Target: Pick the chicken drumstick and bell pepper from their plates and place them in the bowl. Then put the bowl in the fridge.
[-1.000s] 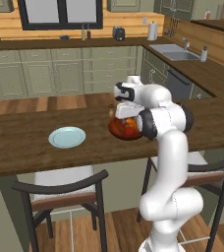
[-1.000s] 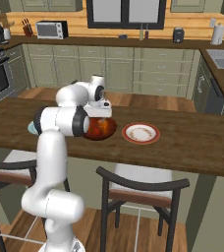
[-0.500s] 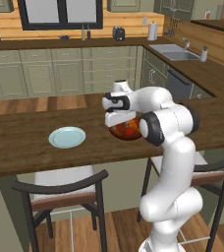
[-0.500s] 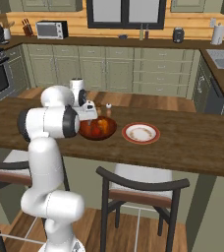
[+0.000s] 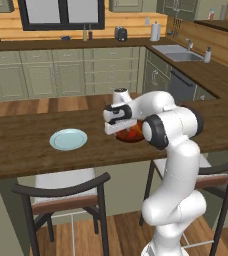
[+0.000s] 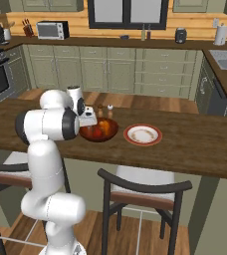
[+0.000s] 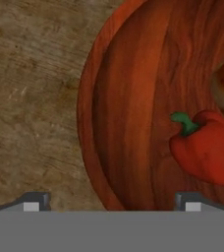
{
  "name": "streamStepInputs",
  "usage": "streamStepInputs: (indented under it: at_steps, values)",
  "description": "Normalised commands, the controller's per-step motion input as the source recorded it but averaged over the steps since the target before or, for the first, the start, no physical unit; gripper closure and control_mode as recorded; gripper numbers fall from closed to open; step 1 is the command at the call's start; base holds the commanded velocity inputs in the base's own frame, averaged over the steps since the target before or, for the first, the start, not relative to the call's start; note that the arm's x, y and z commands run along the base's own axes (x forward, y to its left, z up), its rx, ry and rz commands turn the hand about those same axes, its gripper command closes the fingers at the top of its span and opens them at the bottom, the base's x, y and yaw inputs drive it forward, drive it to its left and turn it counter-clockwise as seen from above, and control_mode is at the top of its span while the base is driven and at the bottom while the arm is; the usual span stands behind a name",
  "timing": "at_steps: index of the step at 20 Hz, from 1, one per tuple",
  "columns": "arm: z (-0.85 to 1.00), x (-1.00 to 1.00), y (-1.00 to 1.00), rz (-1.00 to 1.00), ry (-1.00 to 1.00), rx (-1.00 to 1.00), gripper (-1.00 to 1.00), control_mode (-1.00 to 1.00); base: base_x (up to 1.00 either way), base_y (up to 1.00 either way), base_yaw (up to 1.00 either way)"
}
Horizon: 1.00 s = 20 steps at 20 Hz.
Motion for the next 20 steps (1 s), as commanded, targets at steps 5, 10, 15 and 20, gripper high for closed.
streamStepInputs:
  at_steps: [5, 10, 15, 20]
  values:
    - [-0.24, 0.18, 0.02, -0.03, -0.09, -0.03, -1.0, -1.0, 0.0, 0.0, 0.0]
    - [-0.09, 0.2, 0.07, 0.0, -0.09, -0.07, -1.0, -1.0, 0.0, 0.0, 0.0]
    - [-0.19, 0.16, 0.0, 0.0, -0.05, -0.05, -1.0, -1.0, 0.0, 0.0, 0.0]
    - [-0.17, 0.11, 0.0, 0.0, 0.0, -0.01, 1.0, -1.0, 0.0, 0.0, 0.0]
